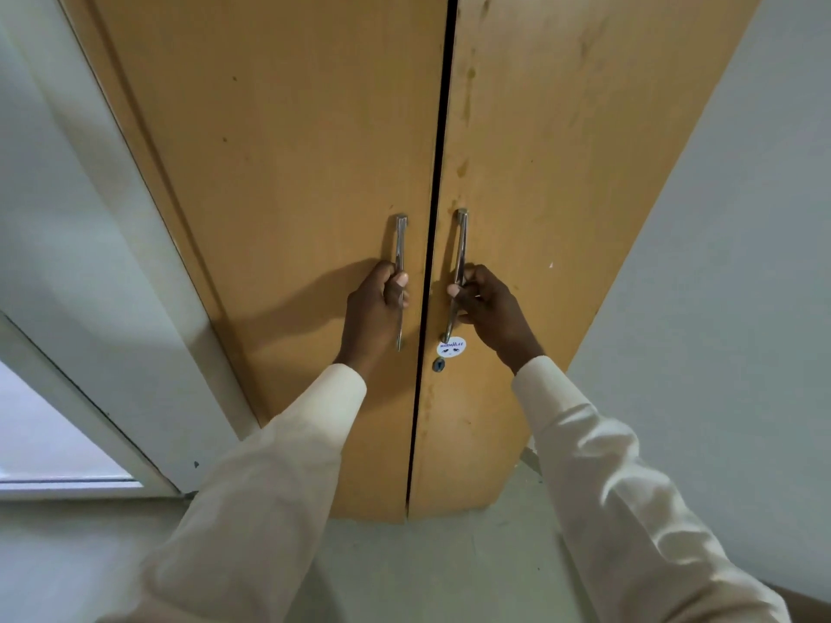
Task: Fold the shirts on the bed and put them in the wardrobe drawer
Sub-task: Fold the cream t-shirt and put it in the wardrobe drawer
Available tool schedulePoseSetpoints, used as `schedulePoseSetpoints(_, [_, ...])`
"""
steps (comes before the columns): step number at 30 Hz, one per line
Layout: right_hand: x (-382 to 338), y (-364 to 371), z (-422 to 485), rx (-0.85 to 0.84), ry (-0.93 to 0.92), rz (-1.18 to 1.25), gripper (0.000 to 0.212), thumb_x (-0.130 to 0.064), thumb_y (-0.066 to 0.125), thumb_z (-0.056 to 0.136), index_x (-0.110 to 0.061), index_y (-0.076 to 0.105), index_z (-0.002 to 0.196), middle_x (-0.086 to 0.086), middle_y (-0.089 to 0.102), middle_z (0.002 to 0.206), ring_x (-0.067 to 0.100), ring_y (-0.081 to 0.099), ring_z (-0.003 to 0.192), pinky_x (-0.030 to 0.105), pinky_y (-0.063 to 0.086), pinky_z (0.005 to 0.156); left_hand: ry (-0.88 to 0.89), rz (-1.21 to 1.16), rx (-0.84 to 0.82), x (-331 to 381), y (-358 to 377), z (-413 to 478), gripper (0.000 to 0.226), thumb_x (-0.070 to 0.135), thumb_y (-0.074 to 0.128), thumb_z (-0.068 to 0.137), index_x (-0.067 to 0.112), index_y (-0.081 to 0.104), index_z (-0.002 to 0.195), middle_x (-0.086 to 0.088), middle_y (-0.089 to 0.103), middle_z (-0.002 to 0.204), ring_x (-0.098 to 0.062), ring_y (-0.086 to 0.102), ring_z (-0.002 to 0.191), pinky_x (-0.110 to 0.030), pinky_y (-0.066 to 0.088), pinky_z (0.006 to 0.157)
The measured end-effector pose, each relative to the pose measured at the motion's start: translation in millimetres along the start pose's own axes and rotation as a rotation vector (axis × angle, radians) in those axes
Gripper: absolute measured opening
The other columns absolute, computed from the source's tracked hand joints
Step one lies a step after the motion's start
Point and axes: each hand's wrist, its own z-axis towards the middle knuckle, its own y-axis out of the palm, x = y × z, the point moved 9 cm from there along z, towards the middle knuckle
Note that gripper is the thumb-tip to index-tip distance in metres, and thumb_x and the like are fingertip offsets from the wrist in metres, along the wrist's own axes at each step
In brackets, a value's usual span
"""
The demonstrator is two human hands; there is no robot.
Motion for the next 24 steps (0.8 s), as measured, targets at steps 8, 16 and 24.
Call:
schedulePoseSetpoints(8, [-6,4,26,0.036,-0.007,-0.112,0.019,-0.026,0.063,0.093,-0.038,0.053,0.083,-0.003,0.063,0.079,0.025,0.063,0.075,0.05,0.058,0.075,-0.023,0.088,0.028,-7,13,39,0.021,0.027,0.046,0.101,0.017,0.052,0.084,0.0,0.064,0.077,-0.022,0.064,0.078,-0.031,0.049,0.073])
schedulePoseSetpoints(16, [-6,4,29,0.05,-0.013,-0.163,0.03,-0.03,0.062,0.093,-0.051,0.052,0.075,0.008,0.067,0.09,0.036,0.066,0.091,0.054,0.057,0.078,0.011,0.133,0.04,-12,16,46,0.02,0.03,0.044,0.102,0.021,0.052,0.086,-0.001,0.065,0.077,-0.021,0.064,0.076,-0.034,0.051,0.074])
schedulePoseSetpoints(24, [-14,5,24,0.052,0.034,-0.269,0.014,-0.023,0.057,0.097,-0.022,0.059,0.111,0.0,0.067,0.097,0.03,0.067,0.092,0.05,0.057,0.08,0.001,0.195,-0.006,-9,16,45,0.021,0.034,0.043,0.102,0.023,0.051,0.086,-0.001,0.064,0.086,-0.02,0.06,0.082,-0.027,0.041,0.071])
